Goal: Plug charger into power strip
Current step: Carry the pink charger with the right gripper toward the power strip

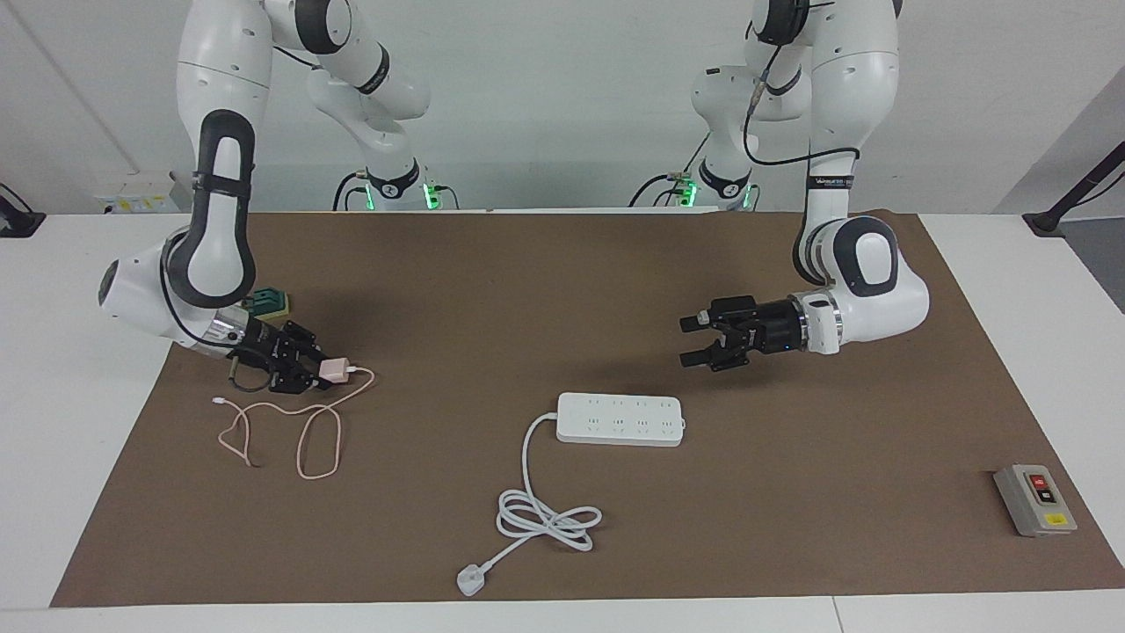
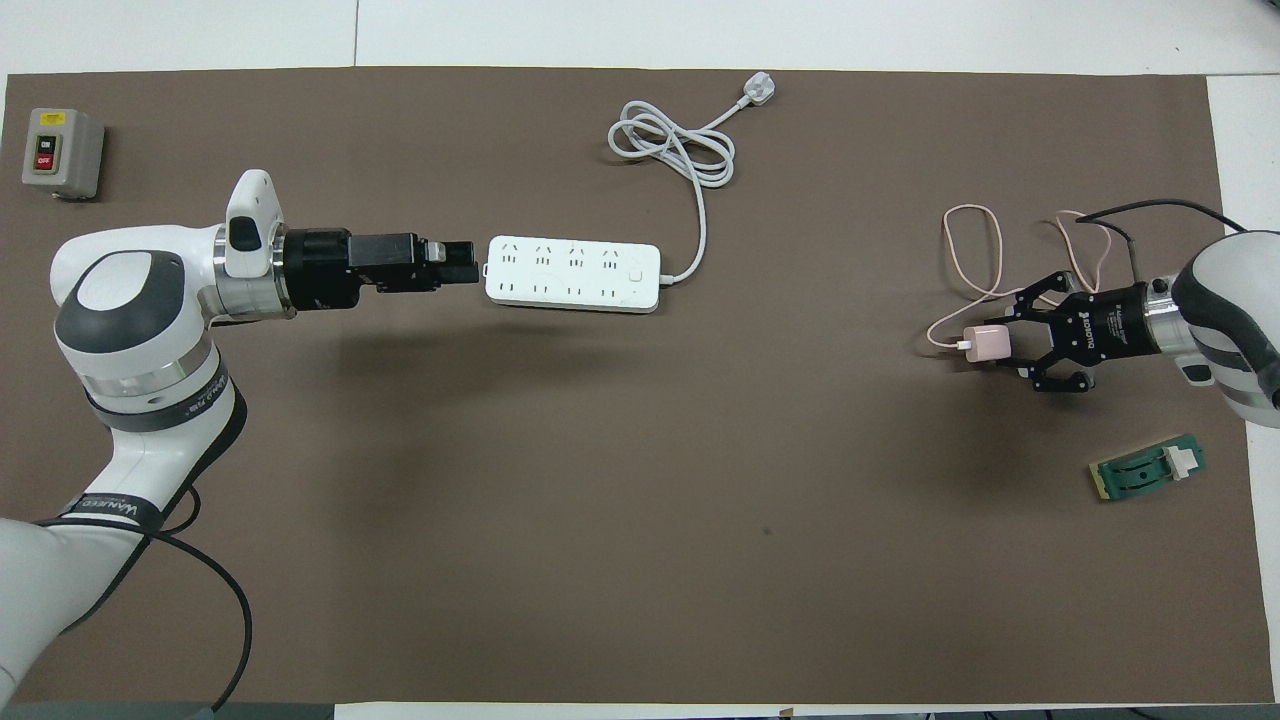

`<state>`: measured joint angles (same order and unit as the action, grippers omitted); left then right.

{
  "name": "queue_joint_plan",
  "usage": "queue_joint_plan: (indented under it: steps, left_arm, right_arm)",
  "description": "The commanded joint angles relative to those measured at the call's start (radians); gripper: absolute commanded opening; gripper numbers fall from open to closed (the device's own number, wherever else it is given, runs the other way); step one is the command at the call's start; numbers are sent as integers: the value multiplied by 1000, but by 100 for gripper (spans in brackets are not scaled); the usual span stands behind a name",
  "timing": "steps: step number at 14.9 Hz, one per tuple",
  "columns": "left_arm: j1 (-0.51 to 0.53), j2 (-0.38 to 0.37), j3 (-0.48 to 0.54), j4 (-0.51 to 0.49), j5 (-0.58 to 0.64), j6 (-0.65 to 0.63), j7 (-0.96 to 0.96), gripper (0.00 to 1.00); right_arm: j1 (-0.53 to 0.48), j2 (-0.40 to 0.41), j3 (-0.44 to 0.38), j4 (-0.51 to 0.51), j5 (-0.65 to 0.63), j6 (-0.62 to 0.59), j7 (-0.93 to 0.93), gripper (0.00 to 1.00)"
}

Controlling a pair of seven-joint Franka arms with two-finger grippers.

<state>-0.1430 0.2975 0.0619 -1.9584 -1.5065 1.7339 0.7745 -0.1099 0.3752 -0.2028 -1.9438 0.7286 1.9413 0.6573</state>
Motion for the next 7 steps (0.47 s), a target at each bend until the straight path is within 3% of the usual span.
queue_joint_plan:
  steps: [1,3,7]
  left_arm:
    - [-3,-75,4,-134,-75,-32,112,100]
    - [-3,-75,4,-155,-129,-108,155,100]
    - [-9,-74,1,-184,-164,-128,163,100]
  right_arm:
    - [9,-7,11,68,20,-59,89,0]
    - [38,-51,17,75,26,-73,151,0]
    - [113,-107,19,68,74,-105,234,0]
